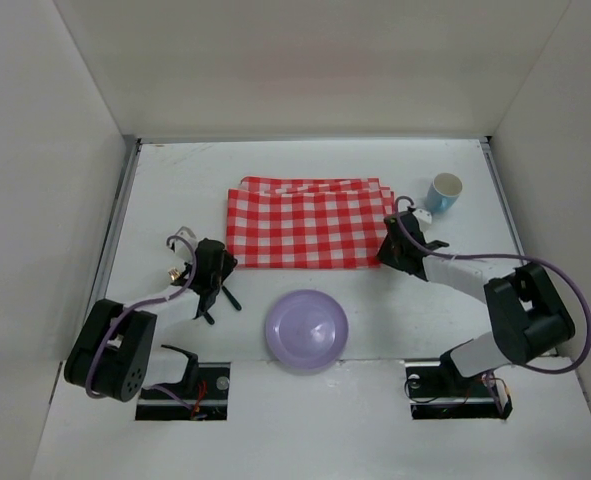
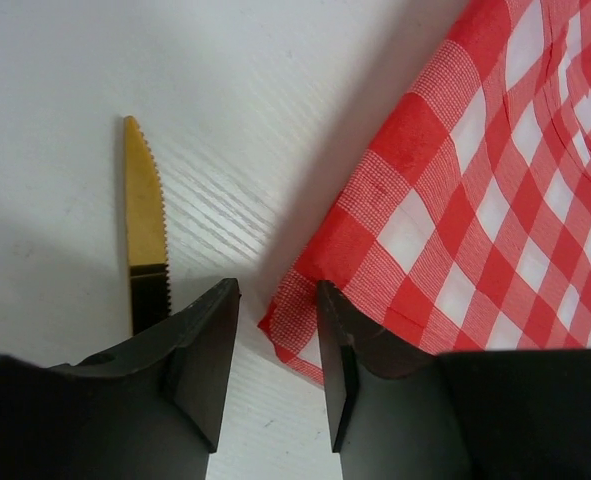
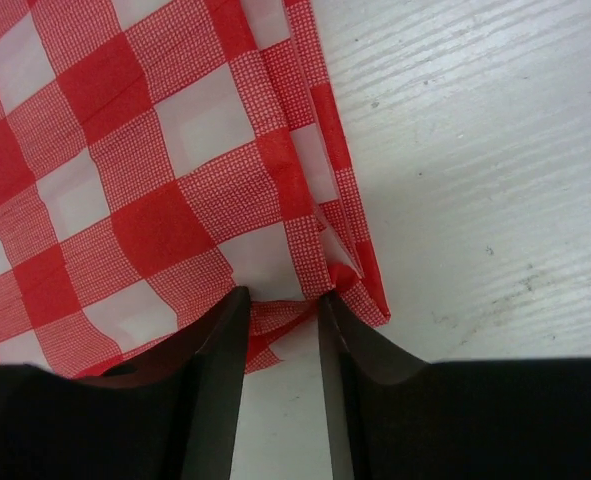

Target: Set the dinner table for one person

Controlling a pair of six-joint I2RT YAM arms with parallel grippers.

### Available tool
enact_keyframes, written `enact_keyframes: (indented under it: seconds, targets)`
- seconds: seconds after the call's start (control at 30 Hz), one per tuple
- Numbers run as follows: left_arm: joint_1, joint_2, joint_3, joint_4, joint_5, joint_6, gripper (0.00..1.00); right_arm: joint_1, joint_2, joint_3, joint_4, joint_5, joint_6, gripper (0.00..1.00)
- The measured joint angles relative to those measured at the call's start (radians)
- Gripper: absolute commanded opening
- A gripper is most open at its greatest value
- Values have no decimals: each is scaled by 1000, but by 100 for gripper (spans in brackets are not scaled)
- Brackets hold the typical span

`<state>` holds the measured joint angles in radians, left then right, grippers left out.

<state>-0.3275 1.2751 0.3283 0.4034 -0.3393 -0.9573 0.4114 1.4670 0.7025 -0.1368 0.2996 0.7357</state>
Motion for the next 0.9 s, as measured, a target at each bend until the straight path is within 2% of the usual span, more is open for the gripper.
enact_keyframes:
  seconds: [0.13,0.27,0.47,0.53,0.67,0.73,0.77,0.83,0.9]
  targets:
    - [0,12,1,19,24,-3,24,0,14,9,1,-2,2,12]
    - [0,11,0,27,45,-3,16,0,-6,5,-5,0,10,9]
    - [0,6,-14,39,83,-3,12,-18,-145,-62,-14,6,23,9]
    - [-6,2,-23,45,93,-3,12,-27,-177,-83,-14,8,24,15]
    - [-12,-9,-44,53,102,-3,12,-32,-208,-115,-26,12,27,16]
    - [-13,-13,-48,55,105,-2,15,-32,-225,-119,-45,14,27,20]
    - [-13,-16,-48,56,107,-1,17,-32,-239,-120,-53,15,28,26]
    - [-13,-28,-50,55,112,0,24,-29,-275,-122,-70,18,31,46]
    - [-13,-53,-53,50,115,2,29,-21,-328,-122,-92,28,27,59]
